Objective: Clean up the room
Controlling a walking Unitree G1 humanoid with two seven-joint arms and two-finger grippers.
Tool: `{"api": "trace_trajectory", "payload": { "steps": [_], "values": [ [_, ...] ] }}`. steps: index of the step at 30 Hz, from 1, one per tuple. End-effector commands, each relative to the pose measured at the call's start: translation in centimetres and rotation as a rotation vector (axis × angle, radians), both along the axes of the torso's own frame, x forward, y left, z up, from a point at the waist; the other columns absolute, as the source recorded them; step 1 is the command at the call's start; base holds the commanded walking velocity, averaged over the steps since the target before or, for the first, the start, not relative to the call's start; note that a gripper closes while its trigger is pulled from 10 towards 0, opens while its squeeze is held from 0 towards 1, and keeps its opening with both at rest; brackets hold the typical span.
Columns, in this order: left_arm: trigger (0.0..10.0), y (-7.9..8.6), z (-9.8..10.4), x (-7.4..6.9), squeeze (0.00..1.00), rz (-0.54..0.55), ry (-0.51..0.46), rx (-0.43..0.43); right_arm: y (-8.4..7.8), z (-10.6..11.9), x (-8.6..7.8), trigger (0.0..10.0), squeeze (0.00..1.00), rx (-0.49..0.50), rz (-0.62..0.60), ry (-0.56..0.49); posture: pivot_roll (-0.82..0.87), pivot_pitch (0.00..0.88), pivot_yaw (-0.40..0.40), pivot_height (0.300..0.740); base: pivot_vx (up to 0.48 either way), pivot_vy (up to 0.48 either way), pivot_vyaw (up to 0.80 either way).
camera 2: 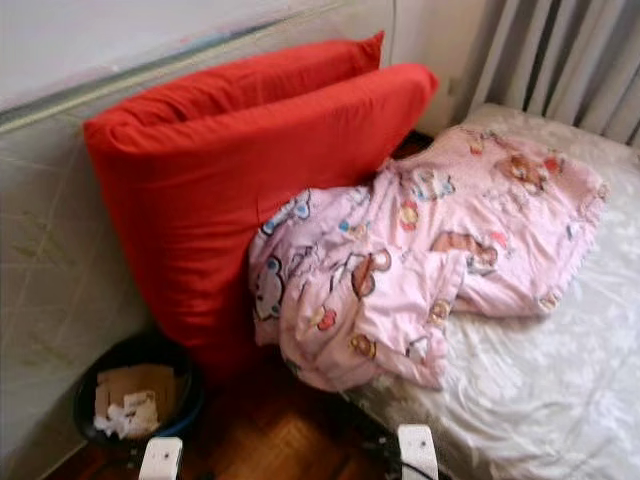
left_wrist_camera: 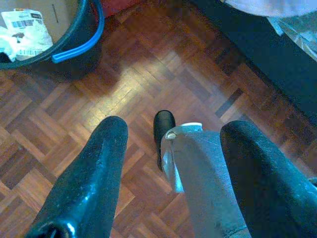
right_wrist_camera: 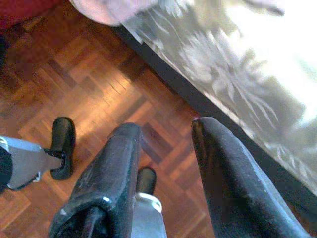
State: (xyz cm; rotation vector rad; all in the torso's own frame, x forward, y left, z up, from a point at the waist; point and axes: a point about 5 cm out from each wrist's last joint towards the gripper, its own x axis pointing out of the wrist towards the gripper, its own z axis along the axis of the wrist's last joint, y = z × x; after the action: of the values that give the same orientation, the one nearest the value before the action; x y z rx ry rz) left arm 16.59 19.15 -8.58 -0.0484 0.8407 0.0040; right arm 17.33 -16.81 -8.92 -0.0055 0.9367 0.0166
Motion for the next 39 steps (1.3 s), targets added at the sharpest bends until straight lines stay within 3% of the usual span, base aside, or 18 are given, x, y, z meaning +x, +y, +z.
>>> {"api": "trace_trajectory", "payload": {
  "steps": [1,24,39],
  "values": [
    [10.0,0.2,-0.2,-0.5,0.00,-0.002,0.022,0.007,0.2,0.0,0.0,10.0,0.00,0.005,-0.003,0.005,0.12,0.061,0.011,0.740,0.262,0.000,0.00],
    [10.0,0.2,-0.2,-0.5,0.00,-0.001,0.023,0.007,-0.6,0.0,-0.2,10.0,0.00,0.006,-0.018,-0.004,0.12,0.059,0.010,0.740,0.258,0.000,0.00],
    [10.0,0.3,-0.2,-0.5,0.00,0.000,0.023,0.006,0.1,0.6,1.2,10.0,0.00,0.022,-0.032,-0.031,0.12,0.062,0.010,0.740,0.000,0.000,0.00]
  ]
}}
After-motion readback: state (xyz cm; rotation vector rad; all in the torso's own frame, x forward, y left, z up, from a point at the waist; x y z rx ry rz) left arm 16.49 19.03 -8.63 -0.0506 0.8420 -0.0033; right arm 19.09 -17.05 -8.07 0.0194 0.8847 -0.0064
